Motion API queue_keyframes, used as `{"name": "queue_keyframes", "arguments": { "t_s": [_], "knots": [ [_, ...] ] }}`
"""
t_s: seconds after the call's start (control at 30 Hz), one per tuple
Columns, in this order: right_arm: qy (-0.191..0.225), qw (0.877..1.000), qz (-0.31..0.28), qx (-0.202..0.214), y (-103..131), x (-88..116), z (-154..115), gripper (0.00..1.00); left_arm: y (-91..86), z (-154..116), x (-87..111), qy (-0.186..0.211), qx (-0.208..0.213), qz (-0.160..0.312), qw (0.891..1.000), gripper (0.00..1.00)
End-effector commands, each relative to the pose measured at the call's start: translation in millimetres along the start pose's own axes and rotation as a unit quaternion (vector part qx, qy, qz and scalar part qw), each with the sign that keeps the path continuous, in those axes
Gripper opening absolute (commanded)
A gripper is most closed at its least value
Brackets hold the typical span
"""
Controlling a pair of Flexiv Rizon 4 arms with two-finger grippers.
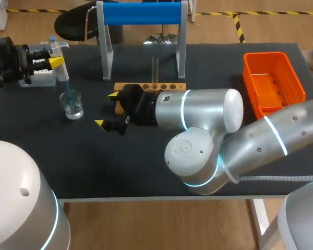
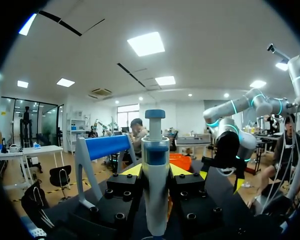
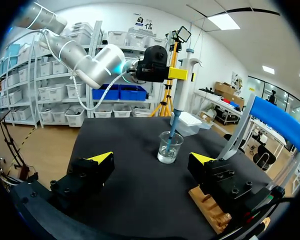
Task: Invert the test tube, pick up the pipette, mount the tip to pipette, aspirate from beaker and dispense into the tube, eject the tip, return the pipette, and cap with the stopper.
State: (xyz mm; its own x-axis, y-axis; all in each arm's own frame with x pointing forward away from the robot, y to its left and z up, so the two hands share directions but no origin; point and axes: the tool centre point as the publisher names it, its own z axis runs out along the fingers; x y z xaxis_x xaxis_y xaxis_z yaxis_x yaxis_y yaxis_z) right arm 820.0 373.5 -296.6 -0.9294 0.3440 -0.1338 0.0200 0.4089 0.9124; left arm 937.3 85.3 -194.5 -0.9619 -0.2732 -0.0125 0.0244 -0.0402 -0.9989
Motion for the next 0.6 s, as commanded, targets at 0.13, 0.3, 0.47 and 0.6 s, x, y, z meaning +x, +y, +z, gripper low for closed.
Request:
{"name": "queue_keyframes", "arguments": {
  "t_s": [0.13, 0.3, 0.47, 0.6],
  "knots": [
    [0.001, 1.0, 0.002, -0.001, 1, 1, -1, 1.0, 0.3, 0, -1.1, 0.001, 0.0, 0.0, 1.0, 0.0],
    [0.049, 0.998, -0.017, -0.017, 13, 5, -5, 1.0, 0.3, 0, -1.1, 0.001, 0.0, 0.0, 1.0, 0.0],
    [0.106, 0.993, -0.046, -0.017, 25, 13, -9, 1.0, 0.3, 0, -1.1, 0.001, 0.0, 0.0, 1.0, 0.0],
    [0.15, 0.987, -0.063, -0.015, 32, 19, -14, 1.0, 0.3, 0, -1.1, 0.001, 0.0, 0.0, 1.0, 0.0]
  ]
}}
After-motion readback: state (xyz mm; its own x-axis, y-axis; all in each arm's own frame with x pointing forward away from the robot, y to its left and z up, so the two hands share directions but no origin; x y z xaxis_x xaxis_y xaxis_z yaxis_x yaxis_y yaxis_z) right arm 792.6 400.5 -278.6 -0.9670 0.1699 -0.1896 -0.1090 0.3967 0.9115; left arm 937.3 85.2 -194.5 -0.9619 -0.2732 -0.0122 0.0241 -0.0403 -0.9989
